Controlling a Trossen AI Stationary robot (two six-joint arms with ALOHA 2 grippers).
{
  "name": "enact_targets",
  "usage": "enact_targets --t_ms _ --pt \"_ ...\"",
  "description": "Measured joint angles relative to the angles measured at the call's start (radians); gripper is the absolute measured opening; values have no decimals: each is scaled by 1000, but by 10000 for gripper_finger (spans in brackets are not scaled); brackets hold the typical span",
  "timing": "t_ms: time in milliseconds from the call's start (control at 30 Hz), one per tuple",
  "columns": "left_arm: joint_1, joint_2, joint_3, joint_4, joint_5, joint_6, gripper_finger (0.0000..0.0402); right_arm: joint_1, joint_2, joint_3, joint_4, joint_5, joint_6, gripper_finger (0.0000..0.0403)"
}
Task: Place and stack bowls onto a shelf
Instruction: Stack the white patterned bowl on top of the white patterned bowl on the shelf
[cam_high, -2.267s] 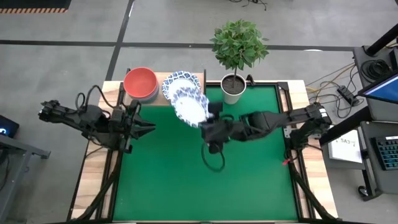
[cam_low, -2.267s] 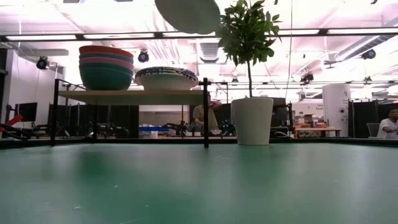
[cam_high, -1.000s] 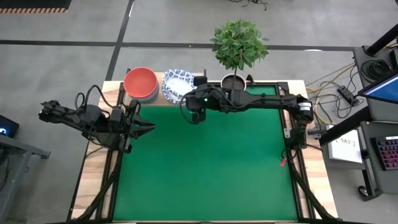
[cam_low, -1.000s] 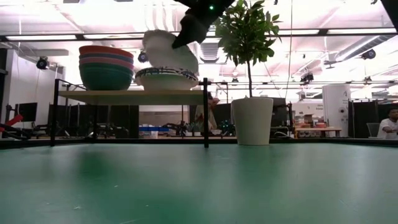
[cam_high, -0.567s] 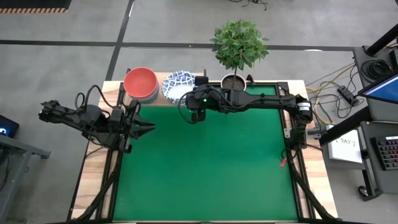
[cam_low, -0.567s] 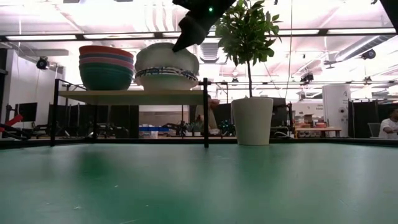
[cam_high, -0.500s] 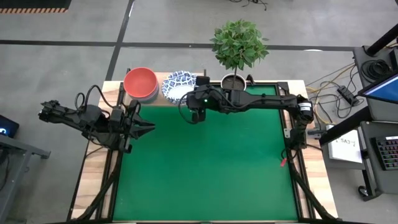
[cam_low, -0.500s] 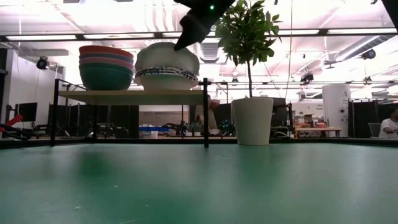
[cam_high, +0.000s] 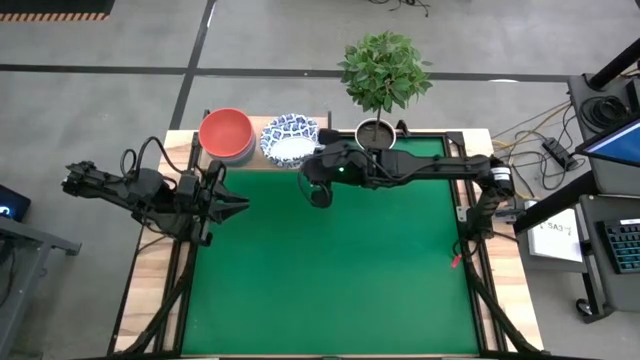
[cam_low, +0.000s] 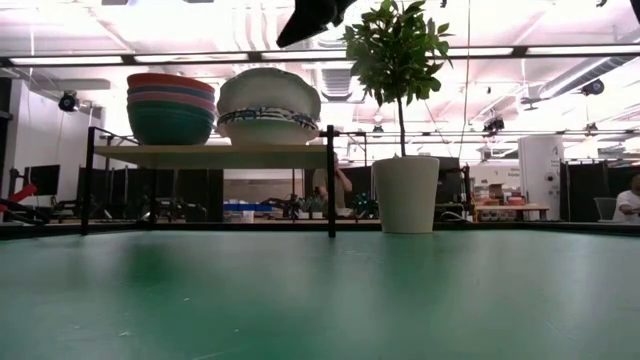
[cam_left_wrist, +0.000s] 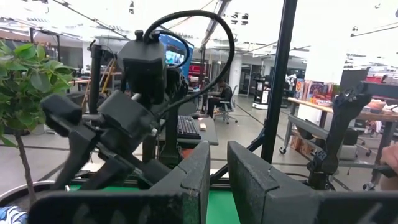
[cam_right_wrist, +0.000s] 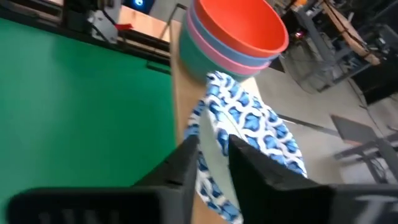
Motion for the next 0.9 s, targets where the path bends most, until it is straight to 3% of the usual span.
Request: enact_targets --t_ms 67,133,900 --pt "0 -1 0 0 0 0 39 -2 9 0 9 -12 0 35" --pt "0 -1 0 1 0 0 39 -10 23 0 23 -14 5 18" --pt "0 10 -3 -4 0 0 39 -51 89 -3 114 -14 49 8"
